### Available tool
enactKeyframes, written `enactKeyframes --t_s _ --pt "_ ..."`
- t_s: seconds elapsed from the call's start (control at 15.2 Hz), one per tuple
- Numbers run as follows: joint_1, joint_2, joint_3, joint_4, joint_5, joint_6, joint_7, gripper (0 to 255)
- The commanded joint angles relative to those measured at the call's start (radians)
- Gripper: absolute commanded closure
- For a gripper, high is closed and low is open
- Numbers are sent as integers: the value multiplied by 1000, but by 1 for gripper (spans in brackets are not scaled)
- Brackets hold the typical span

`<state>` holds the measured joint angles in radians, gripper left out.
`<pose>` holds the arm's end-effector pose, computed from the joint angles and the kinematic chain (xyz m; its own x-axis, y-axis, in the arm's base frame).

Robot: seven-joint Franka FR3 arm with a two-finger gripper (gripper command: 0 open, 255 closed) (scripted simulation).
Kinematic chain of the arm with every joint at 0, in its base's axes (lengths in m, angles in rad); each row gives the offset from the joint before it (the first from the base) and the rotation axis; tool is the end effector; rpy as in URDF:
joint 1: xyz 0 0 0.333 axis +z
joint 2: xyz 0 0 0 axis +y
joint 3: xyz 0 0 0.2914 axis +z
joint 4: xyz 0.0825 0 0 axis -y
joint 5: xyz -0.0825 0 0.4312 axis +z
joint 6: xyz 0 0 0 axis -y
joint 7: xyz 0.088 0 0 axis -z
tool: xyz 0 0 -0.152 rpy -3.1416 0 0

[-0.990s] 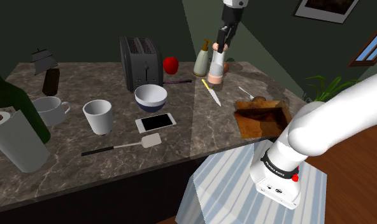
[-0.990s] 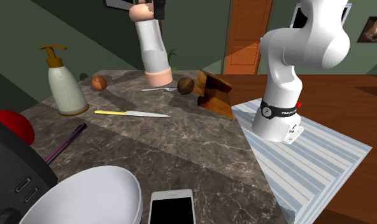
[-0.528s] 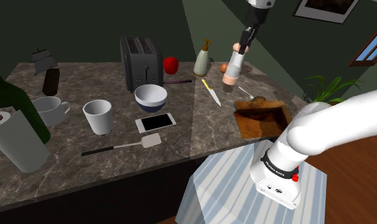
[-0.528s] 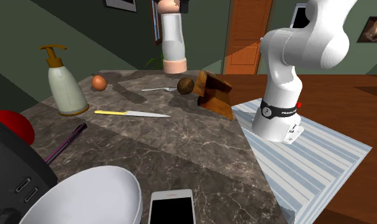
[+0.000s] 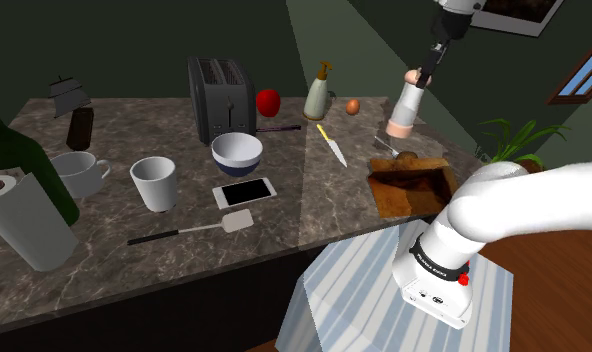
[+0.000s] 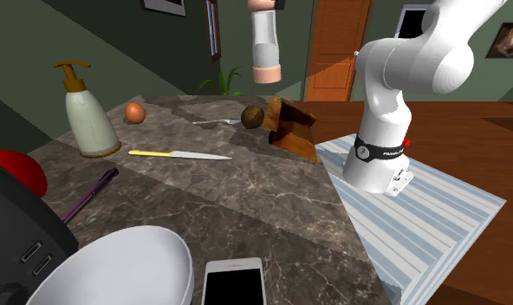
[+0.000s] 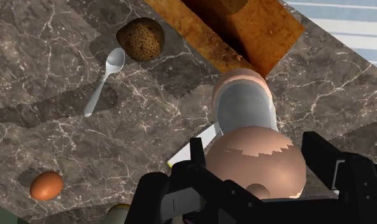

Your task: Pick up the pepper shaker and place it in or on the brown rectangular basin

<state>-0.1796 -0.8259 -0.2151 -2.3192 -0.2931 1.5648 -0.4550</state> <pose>0.3211 -0.1930 0.5540 0.9936 0.1125 -0.0060 0.1122 -0.9828 0.1468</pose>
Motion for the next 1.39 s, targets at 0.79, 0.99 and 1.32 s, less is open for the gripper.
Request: enactKeyframes --t_s 0.79,0.99,1.32 --pt "-94 -244 -138 -60 -147 -134 -203 255" --pt "-99 -264 -149 -109 -157 -105 -197 255" --pt "-109 -295 -168 -187 -177 -58 -187 255"
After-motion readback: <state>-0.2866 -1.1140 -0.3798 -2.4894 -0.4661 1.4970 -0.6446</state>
